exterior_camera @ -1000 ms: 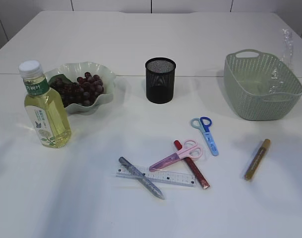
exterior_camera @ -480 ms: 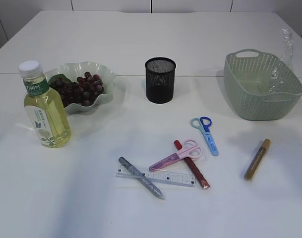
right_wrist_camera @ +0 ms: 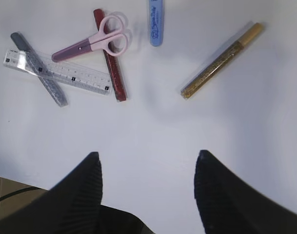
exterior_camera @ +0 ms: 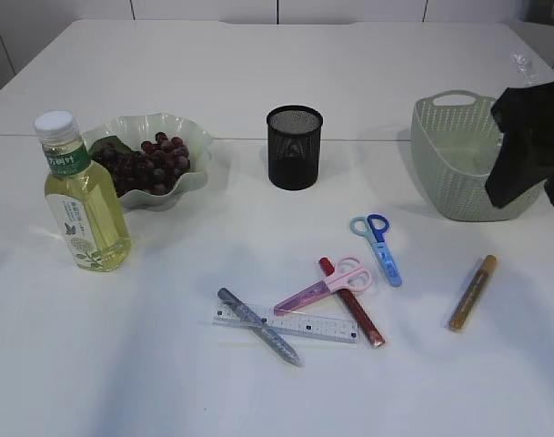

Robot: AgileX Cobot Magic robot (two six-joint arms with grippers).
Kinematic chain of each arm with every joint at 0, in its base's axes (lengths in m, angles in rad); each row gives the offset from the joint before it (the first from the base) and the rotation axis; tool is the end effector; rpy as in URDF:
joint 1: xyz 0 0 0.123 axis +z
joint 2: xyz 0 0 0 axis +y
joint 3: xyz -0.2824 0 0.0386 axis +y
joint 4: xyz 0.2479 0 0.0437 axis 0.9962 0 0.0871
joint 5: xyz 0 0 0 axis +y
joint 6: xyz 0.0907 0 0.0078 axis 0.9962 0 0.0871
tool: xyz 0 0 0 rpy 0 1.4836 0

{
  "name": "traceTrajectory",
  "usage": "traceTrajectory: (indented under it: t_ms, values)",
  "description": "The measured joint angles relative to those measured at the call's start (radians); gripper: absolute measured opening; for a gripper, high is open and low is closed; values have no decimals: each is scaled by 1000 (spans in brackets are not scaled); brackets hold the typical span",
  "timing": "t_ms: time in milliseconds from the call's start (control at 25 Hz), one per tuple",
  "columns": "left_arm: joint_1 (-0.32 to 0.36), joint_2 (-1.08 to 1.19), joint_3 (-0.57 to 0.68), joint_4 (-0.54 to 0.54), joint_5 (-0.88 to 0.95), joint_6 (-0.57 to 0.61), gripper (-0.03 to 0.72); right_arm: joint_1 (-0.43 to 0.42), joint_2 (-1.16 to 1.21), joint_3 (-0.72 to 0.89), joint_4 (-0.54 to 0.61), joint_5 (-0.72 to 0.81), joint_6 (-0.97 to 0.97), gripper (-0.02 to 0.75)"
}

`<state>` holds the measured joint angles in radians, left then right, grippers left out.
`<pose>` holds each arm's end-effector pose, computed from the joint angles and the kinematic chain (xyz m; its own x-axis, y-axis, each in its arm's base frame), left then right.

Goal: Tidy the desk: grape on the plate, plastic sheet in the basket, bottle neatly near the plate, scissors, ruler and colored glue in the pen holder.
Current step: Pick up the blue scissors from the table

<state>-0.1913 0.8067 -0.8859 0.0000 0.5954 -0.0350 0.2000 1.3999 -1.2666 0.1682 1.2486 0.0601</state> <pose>0.1560 -0.0302 0.3788 -0.4148 0.0447 -0.9088 0.1757 0.9839 -0.0318 0.2581 0.0671 0.3318 -0.9629 -0.0808 -0.2576 -0.1307 0.9744 0.1830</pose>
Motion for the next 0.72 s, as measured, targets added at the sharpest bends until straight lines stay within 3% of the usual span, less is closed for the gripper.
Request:
traceTrajectory:
  t_ms: [440,720]
  values:
    - [0,0,0,0,6,0,487,1,14,0,-106,0,11,453]
    - [0,0,0,0,8,0,487,1,83,-7,-68,0,36,453]
